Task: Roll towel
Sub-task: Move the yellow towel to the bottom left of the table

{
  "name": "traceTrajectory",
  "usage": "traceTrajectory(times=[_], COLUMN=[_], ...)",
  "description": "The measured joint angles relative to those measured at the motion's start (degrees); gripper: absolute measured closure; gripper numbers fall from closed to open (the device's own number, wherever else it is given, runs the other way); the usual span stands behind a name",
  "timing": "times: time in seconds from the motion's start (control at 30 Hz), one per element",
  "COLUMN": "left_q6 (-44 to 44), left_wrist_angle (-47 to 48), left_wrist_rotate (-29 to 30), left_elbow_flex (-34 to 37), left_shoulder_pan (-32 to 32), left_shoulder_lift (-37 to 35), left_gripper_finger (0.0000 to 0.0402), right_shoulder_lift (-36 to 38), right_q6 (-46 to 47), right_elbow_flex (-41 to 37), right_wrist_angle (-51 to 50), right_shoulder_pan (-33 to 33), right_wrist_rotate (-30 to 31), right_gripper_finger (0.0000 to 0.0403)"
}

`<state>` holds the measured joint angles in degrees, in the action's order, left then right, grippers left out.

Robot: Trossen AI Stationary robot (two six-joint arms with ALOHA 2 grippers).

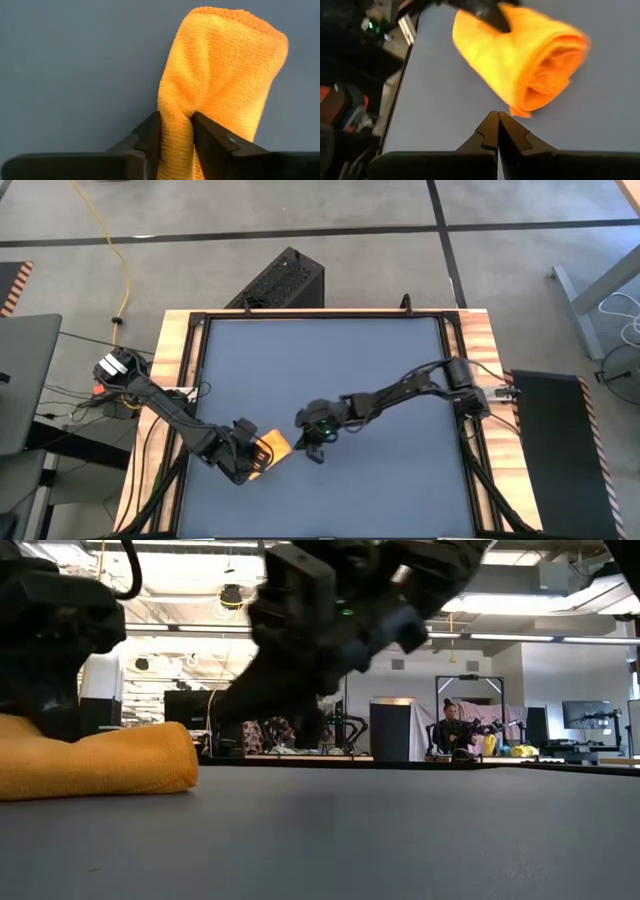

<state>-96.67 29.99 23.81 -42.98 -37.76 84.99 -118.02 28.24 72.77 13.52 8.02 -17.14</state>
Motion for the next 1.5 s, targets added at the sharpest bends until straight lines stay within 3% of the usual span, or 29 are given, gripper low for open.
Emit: traceTrajectory(times=[0.2, 0.57, 0.77, 1.07, 1.33, 1.5], left_q6=[3.5, 12.0, 23.2, 37.1, 46.4, 46.0], left_wrist_angle=[1.8, 6.0, 4.4, -0.6, 2.3, 13.2], left_wrist_rotate=[-0.1, 7.6, 3.1, -3.5, -10.5, -8.2], left_elbow_flex=[0.0, 0.0, 0.0, 0.0, 0.0, 0.0], left_shoulder_pan=[0.0, 3.2, 11.8, 23.6, 31.9, 37.3], left_shoulder_lift=[-1.6, -11.9, -11.9, -11.9, -15.0, -22.7], left_gripper_finger=[0.0266, 0.0254, 0.0254, 0.0257, 0.0258, 0.0258], right_shoulder_lift=[-2.4, -5.6, -7.1, -9.2, -18.5, -22.8], right_q6=[-4.7, -2.5, -1.7, -4.8, -7.9, -19.3], right_elbow_flex=[7.6, 7.7, 7.7, 8.9, 21.0, 30.9], right_wrist_angle=[-10.7, -7.4, -4.6, -3.6, -4.7, -7.3], right_shoulder_pan=[1.3, 1.2, 0.8, -0.2, -0.8, -0.5], right_wrist_rotate=[-0.6, 0.1, -0.2, 6.7, 6.8, 10.0], right_gripper_finger=[0.0378, 0.0379, 0.0379, 0.0379, 0.0379, 0.0379])
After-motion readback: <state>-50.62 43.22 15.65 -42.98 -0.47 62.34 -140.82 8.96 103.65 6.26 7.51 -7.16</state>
